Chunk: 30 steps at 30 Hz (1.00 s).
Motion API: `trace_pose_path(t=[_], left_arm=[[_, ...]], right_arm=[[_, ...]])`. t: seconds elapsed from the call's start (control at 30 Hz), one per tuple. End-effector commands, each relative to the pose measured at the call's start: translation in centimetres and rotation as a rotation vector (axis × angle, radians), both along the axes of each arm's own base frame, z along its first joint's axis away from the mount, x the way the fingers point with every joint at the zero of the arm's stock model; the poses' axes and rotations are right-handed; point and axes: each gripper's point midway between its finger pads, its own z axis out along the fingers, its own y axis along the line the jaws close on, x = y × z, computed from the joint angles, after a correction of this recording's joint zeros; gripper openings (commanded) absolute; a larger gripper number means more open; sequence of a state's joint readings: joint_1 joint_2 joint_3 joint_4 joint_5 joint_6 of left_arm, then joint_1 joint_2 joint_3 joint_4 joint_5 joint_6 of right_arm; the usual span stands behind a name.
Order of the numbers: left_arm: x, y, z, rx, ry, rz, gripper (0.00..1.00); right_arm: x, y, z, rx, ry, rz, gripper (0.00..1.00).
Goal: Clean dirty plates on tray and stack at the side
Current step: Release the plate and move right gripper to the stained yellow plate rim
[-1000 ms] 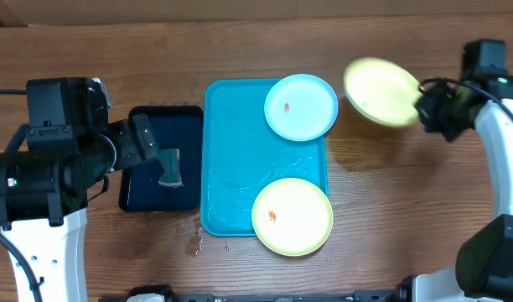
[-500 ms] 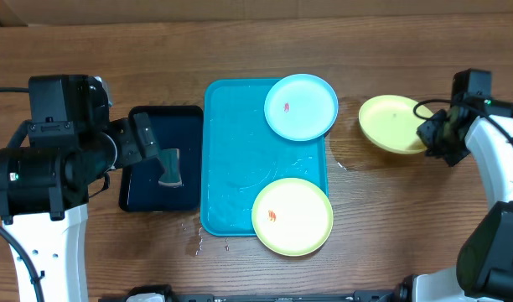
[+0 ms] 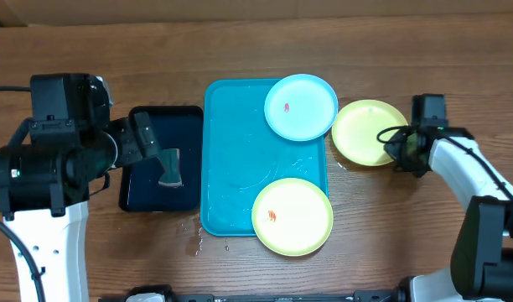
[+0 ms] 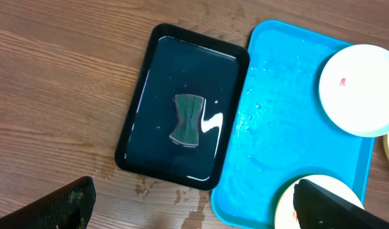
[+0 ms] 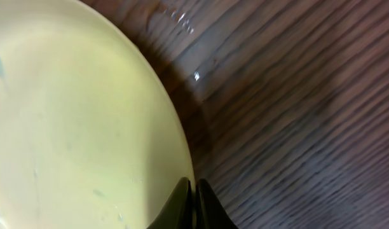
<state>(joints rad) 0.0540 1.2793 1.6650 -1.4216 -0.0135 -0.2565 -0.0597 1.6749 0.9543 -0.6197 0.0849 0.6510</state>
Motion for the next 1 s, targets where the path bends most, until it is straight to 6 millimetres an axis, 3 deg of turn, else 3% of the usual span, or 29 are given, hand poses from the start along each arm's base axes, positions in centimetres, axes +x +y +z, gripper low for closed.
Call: trace_pose_path(t=[0.0,0.13,0.3,0.47,0.53,0.67,0.77,0.87,0.97], left_arm=[[0.3,0.1,0.3,0.004,-0.006,0.013,1.00],[0.3,0.1,0.2,0.004,-0.005,0.013,1.00],[0.3,0.1,0.2,0.004,-0.005,0.013,1.00],[0.3,0.1,0.2,0.004,-0.004,0.013,1.00],[0.3,0.1,0.2,0.004,-0.004,0.013,1.00],[0.3,0.1,0.2,0.004,-0.004,0.013,1.00],[0.3,0.1,0.2,0.004,-0.005,0.013,1.00],[0.3,0.1,0.2,0.004,-0.005,0.013,1.00],[0.3,0.1,0.2,0.004,-0.004,0.013,1.00]], right_arm=[[0.0,0.5,0.1,-0.009,-0.013,0.019,0.04],[-0.1,0.6,0.1,-0.009,-0.008,0.022,0.05],[0.0,0.6,0.1,-0.007,-0.009,0.022,0.31],[0.3,1.8,0.5,0.029,-0.015,0.139,0.38],[0.3,2.2,2.0,0.049,-0.008,0.198,0.40],[-0.2,3.4,6.9,0.114,0.019,0.243,0.41],[-1.9,5.2,10.5,0.194,0.062,0.330,0.43],[-4.4,7.0,11.5,0.288,0.133,0.358,0.44],[-6.7,8.0,10.9,0.328,0.225,0.368,0.43]])
